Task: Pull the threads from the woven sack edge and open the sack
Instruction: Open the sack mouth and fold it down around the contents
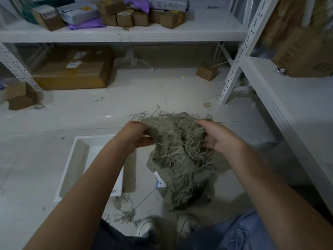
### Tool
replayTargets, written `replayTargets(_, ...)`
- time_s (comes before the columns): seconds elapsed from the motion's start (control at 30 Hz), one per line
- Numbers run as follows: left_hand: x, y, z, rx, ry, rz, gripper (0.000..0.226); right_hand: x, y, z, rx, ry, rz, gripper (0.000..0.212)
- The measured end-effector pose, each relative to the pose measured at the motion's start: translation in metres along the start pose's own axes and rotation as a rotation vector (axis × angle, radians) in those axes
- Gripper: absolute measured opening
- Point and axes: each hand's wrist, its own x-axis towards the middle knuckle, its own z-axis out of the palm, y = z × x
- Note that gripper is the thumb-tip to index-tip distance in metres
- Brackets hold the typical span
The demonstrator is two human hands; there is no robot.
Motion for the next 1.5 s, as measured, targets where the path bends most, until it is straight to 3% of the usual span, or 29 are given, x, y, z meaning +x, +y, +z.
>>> replayTargets(0.17, 0.006, 0.008, -0.018, -0.525, 0.039, -0.076, 0.032, 0.000, -0.010, -0.007, 0.392, 0.047, 0.070, 0.032)
replayTargets(0.37, 0.009, 0.021, -0.051, -0.901, -0.014, -0.026, 0.032, -0.005, -0.028, -0.020, 0.858, -0.014, -0.019, 0.044)
replayTargets(0.47, 0.010, 0.016, -0.054, -0.667, -0.022, 0.019, 0.021, -0.007, -0.028, -0.027, 0.847, 0.054, 0.041, 0.045)
replayTargets(0.53, 0.013, 0.009, -0.052, -0.349, -0.016, 0.002, 0.014, -0.014, -0.022, -0.026, 0.689, 0.106, 0.121, 0.046)
replayTargets(0.57, 0.016, 0.004, -0.054, -0.083, 0.041, -0.009, 0.011, -0.014, -0.017, -0.027, 0.594, 0.135, 0.165, 0.046)
replayTargets(0.67, 0.017, -0.007, -0.059, 1.093, 0.247, -0.092, 0.032, -0.012, -0.003, -0.024, 0.272, 0.215, 0.178, 0.043)
replayTargets(0.73, 0.010, -0.012, -0.050, 1.449, 0.301, -0.128, 0.050, 0.015, 0.014, -0.028, 0.012, 0.293, 0.092, 0.043)
replayTargets(0.83, 0.007, -0.019, -0.020, 1.467, 0.298, 0.196, 0.058, 0.040, 0.028, -0.027, -0.014, 0.232, 0.148, 0.046)
replayTargets(0.9, 0.007, -0.026, 0.004, 1.371, 0.210, 0.429, 0.070, 0.020, 0.016, -0.015, 0.058, 0.190, 0.175, 0.031)
replayTargets(0.93, 0.006, -0.031, 0.016, 1.292, 0.125, 0.442, 0.078, 0.012, 0.011, -0.011, 0.105, 0.177, 0.156, 0.026)
replayTargets(1.03, 0.006, -0.065, 0.034, 1.232, -0.186, 0.205, 0.102, 0.009, 0.005, -0.013, 0.259, 0.140, 0.153, 0.032)
replayTargets(1.13, 0.008, -0.104, 0.030, 1.499, -0.370, 0.055, 0.112, 0.004, 0.004, -0.019, 0.439, 0.106, 0.128, 0.042)
replayTargets(1.27, -0.007, -0.113, 0.032, 1.995, -0.562, -0.188, 0.087, 0.010, 0.002, -0.038, 0.577, 0.130, 0.142, 0.051)
replayTargets(1.33, -0.019, -0.101, 0.037, 2.299, -0.526, -0.219, 0.077, 0.005, -0.001, -0.041, 0.613, 0.107, 0.151, 0.053)
replayTargets(1.4, -0.026, -0.085, 0.041, 2.406, -0.446, -0.135, 0.071, 0.000, -0.004, -0.038, 0.609, 0.090, 0.167, 0.054)
replayTargets(1.5, -0.014, -0.061, 0.051, 2.039, -0.246, 0.079, 0.054, -0.005, -0.007, -0.034, 0.636, 0.060, 0.154, 0.051)
